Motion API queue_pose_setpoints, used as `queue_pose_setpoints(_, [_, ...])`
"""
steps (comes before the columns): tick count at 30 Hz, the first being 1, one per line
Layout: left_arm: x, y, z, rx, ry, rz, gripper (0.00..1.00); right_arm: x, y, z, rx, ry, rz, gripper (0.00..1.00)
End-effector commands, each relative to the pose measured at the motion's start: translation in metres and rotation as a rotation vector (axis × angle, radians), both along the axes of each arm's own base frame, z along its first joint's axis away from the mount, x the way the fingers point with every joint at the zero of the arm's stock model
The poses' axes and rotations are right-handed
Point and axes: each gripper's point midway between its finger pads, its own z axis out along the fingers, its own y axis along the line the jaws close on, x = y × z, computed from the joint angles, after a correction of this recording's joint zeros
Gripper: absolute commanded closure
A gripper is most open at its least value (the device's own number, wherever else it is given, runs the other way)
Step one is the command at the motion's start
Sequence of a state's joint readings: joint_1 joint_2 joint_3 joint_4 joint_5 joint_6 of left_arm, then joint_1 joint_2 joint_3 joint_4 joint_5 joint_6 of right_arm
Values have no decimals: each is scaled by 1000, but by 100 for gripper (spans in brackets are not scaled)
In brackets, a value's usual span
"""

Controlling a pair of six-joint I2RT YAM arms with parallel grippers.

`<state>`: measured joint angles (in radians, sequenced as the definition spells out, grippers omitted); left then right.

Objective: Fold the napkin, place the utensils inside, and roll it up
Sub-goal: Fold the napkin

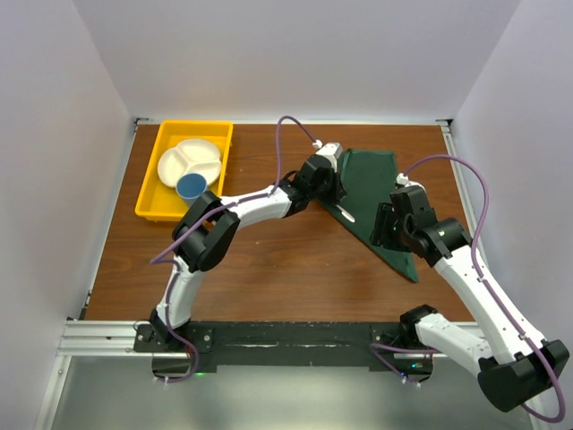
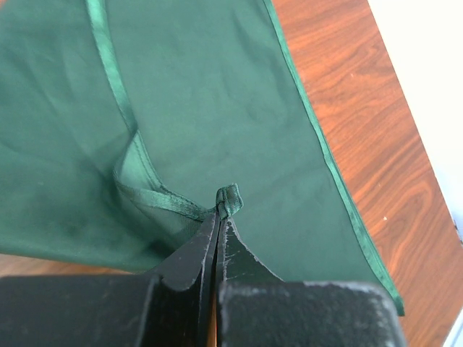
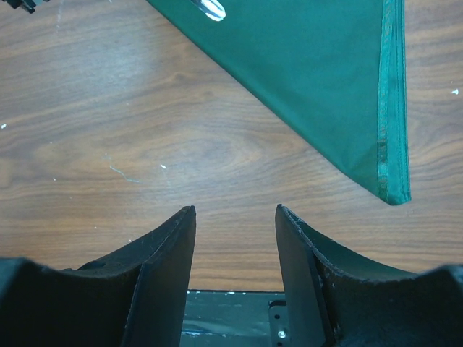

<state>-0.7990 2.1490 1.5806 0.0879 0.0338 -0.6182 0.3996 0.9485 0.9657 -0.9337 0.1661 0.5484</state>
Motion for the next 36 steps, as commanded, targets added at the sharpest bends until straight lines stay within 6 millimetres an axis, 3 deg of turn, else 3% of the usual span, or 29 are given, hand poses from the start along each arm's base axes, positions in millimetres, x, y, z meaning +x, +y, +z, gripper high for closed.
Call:
queue_pose_setpoints(1, [-1, -26, 21, -110, -10, -34, 100, -4, -3, 0, 7, -1, -29, 48])
queue_pose_setpoints(11, [-6, -25, 11, -115, -6, -48, 99, -4, -3, -2, 4, 15, -33, 47])
queue_pose_setpoints(17, [-12, -35, 2, -123, 20, -111, 96, -4, -1, -1, 19, 14, -43, 47])
queue_pose_setpoints(20, [-19, -40, -3, -105, 48, -166, 84, -2, 2, -3, 26, 24, -41, 46])
queue_pose_setpoints(21, [-20, -40, 0, -98, 47, -184, 68, -1, 4, -4, 34, 31, -36, 46])
queue_pose_setpoints(23, [-20, -37, 19, -113, 33, -192, 54, 8, 8, 0, 47, 67, -57, 44])
queue_pose_setpoints(25, [-18, -30, 36, -128, 41, -181, 44, 17, 13, 8, 71, 108, -48, 43])
queue_pose_setpoints(26, [-11, -19, 59, -159, 25, -167, 37, 38, 7, 18, 82, 111, -77, 43])
queue_pose_setpoints(27, [-9, -12, 69, -172, 35, -162, 32, 48, 6, 23, 104, 111, -85, 43])
queue_pose_setpoints(29, [-4, 5, 97, -209, 25, -164, 30, 72, 5, 39, 169, 76, -85, 43])
queue_pose_setpoints(30, [-4, 14, 100, -211, 46, -156, 29, 89, 11, 37, 186, 58, -62, 43])
queue_pose_setpoints(32, [2, 41, 116, -218, 56, -124, 31, 105, 28, 36, 231, 67, 22, 43])
queue_pose_setpoints(33, [-1, 51, 108, -206, 76, -120, 32, 112, 32, 12, 226, 153, 29, 43])
queue_pose_setpoints(35, [1, 76, 117, -213, 68, -101, 35, 121, 41, 2, 232, 195, 109, 43])
queue_pose_setpoints(36, [-2, 86, 107, -195, 84, -96, 37, 127, 42, -8, 222, 220, 124, 43])
